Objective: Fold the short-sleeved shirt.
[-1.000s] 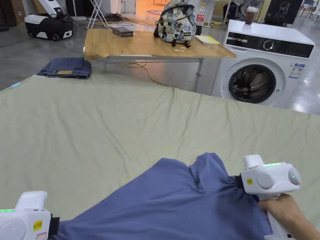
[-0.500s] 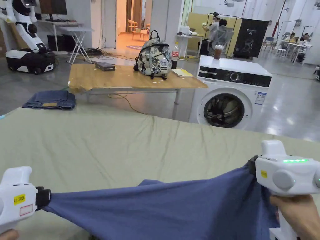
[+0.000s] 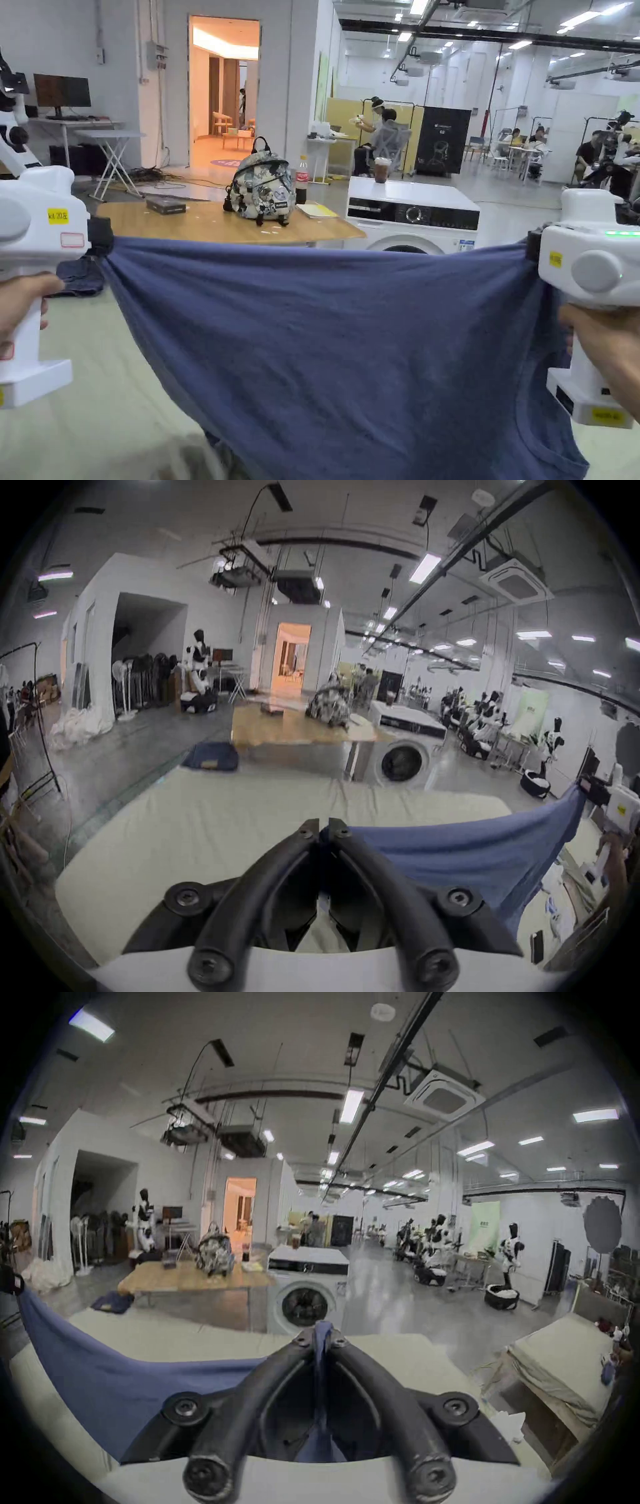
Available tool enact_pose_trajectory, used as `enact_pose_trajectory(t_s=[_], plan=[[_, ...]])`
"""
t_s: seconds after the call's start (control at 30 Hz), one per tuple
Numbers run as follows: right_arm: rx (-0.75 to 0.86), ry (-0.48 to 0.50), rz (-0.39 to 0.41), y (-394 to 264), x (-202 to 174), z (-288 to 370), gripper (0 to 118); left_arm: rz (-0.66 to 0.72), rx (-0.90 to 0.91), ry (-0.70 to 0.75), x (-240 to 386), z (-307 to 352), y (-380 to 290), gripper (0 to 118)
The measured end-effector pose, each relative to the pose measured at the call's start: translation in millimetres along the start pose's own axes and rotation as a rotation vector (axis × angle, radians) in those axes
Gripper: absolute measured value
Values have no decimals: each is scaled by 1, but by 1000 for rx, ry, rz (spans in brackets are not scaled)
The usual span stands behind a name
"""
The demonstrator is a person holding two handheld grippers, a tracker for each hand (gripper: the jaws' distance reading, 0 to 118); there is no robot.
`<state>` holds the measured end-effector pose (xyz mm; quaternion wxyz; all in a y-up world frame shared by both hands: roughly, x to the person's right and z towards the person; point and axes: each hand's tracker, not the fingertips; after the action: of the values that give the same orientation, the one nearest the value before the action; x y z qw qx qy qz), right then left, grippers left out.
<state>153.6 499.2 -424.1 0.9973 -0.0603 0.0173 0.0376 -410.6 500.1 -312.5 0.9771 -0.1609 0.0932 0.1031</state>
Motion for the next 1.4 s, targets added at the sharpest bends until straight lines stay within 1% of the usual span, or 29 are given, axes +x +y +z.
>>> enact_pose_trajectory(t_s=[0.07,0.27,0.37,0.6,0.67,0.83,0.87,1.0,1.1,1.2,1.33,1.4], plan=[[20,-10,0,17,3,-1,2,-21,37,34,6,-4,26,0],[59,-31,-22,55,3,-15,2,-58,94,58,21,-19,77,0],[70,-41,-22,71,0,-30,2,-89,106,80,26,-32,92,0],[114,-73,-17,108,-4,-61,2,-108,136,108,41,-50,123,0],[130,-86,-6,118,-6,-68,2,-115,174,104,44,-52,133,0],[165,-98,11,124,-5,-81,2,-136,186,113,49,-62,139,0],[163,-96,14,123,-4,-83,2,-144,169,129,50,-63,135,0],[171,-111,31,101,-3,-87,2,-146,172,115,50,-69,118,0],[143,-107,49,76,-1,-84,2,-169,149,118,48,-73,90,0],[116,-103,79,44,-2,-71,2,-161,123,111,41,-72,52,0],[64,-92,94,-3,-1,-39,2,-164,68,98,27,-64,-6,0],[36,-89,105,-25,0,-23,2,-140,54,87,20,-54,-32,0]])
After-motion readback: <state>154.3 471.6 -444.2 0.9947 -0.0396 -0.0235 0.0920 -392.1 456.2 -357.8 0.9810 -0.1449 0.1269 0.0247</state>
